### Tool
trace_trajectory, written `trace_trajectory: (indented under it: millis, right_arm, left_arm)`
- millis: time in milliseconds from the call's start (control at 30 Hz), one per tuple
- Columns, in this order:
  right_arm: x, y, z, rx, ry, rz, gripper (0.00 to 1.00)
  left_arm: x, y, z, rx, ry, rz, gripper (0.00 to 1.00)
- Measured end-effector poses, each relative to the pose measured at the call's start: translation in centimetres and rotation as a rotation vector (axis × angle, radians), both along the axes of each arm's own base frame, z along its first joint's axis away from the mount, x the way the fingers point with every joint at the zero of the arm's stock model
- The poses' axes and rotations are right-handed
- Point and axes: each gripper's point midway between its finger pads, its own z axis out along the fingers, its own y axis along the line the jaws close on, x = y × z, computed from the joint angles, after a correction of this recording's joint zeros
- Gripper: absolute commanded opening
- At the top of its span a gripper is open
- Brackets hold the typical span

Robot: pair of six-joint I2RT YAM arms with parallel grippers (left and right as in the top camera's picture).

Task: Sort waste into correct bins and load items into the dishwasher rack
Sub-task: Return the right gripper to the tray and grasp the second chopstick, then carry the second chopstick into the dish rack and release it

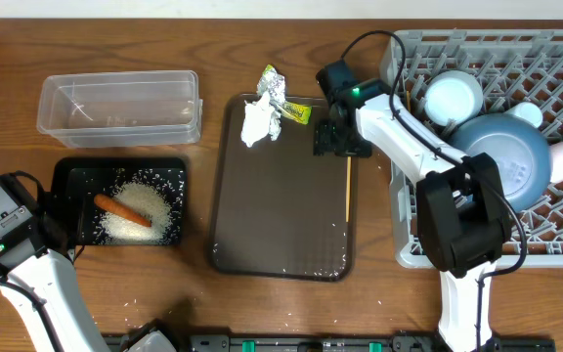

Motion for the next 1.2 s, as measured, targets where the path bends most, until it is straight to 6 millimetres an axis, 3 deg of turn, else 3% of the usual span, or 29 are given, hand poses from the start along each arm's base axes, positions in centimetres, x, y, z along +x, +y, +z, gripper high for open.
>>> trace_trajectory:
  millis: [267,533,633,900,1200]
  right_arm:
    - [-0.4,0.1,-2.0,-0.015,0.039,0.001,0.71]
    - [-0.5,0.2,-2.2,-0.013,0.045,0.003,0.70]
    - [-0.5,0.3,-2.3,-0.012,0.042,0.003,0.59]
    - [-0.6,-0.2,-3.1,-0.020,0.015,-0.013,0.01]
    - [-2.3,-0.5,-2.5,-0.029,0.088,-0.017,0.01]
  left_arm:
    - [0.0,0.0,0.0,0.000,0.000,0.000,0.98]
    - [0.0,0.0,0.0,0.000,0.000,0.000,0.98]
    - [0.0,0.0,0.0,0.000,0.000,0.000,0.98]
    - [0.0,0.0,0.0,0.000,0.000,0.000,0.98]
    - [0.0,0.0,0.0,0.000,0.000,0.000,0.98]
